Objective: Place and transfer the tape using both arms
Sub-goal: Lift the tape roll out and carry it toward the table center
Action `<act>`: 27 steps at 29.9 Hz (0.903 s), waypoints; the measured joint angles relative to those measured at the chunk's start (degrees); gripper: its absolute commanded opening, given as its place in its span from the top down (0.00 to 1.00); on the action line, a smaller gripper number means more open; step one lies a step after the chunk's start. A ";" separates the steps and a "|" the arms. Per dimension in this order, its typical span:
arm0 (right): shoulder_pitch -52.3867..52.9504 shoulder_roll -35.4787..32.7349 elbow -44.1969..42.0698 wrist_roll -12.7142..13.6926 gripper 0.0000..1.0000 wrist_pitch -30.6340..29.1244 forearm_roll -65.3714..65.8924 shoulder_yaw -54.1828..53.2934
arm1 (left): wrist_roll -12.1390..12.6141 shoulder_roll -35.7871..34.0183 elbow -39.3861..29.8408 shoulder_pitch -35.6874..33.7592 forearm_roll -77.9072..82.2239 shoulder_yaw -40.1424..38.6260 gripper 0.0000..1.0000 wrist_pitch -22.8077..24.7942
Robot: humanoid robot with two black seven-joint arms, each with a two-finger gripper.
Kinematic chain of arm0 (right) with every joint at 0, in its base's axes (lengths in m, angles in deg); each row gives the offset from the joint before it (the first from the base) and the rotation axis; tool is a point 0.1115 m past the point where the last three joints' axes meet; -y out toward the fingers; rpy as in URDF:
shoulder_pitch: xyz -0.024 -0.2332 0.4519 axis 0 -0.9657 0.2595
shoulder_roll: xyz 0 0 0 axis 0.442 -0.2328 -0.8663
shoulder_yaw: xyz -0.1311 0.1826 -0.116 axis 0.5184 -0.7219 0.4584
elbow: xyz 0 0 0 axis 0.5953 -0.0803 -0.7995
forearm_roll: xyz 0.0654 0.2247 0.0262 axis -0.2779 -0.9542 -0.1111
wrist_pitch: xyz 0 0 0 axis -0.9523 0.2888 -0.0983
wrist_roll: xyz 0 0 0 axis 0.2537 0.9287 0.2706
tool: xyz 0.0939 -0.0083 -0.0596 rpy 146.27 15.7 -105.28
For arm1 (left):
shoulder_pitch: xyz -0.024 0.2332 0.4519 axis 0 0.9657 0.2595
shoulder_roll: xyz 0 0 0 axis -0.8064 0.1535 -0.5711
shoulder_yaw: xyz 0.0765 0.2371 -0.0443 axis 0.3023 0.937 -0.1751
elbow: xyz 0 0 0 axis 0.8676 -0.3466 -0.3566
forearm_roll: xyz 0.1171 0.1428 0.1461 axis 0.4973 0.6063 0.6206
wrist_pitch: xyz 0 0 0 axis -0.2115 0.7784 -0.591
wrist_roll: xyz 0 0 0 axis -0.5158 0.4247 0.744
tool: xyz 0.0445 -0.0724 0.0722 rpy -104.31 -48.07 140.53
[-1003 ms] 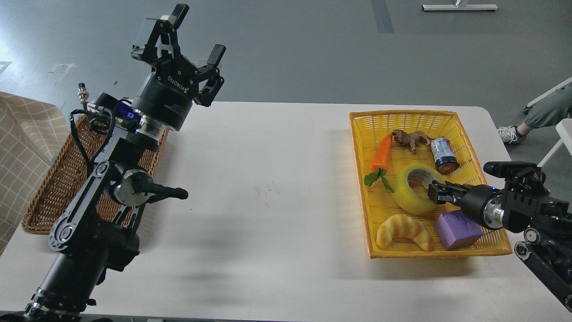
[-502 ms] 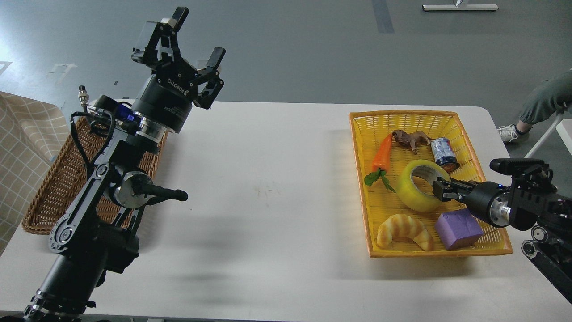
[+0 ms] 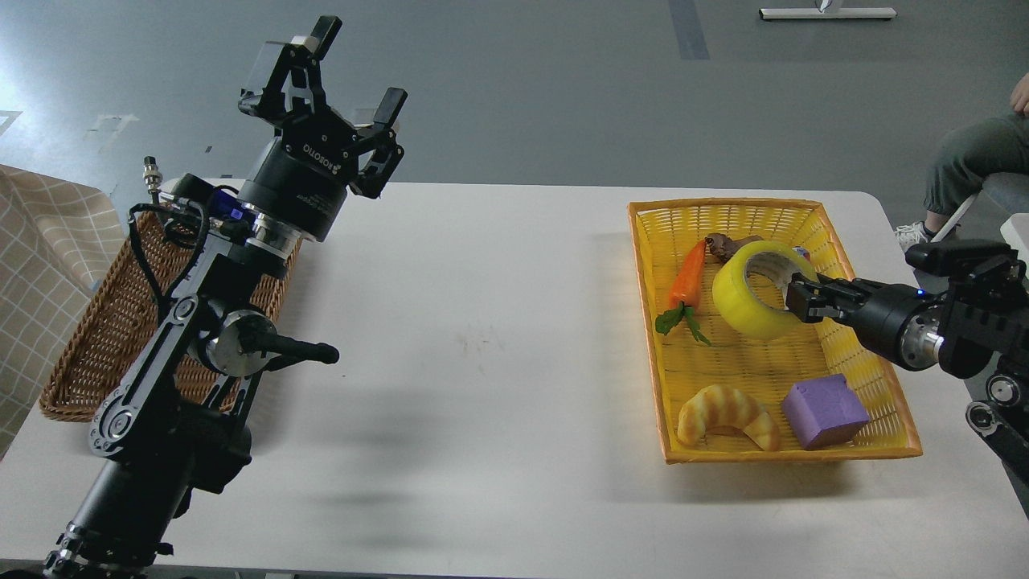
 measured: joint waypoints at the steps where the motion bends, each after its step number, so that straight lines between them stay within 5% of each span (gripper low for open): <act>1: 1.25 -0.01 0.00 -0.13 0.90 0.00 -0.03 0.11 | 0.00 0.00 0.00 0.00 0.00 0.00 0.02 0.00; 27: 20.02 18.19 -1.31 0.79 0.90 -5.89 -0.31 12.49 | 0.00 0.11 -0.14 -0.10 0.08 0.00 0.02 -0.01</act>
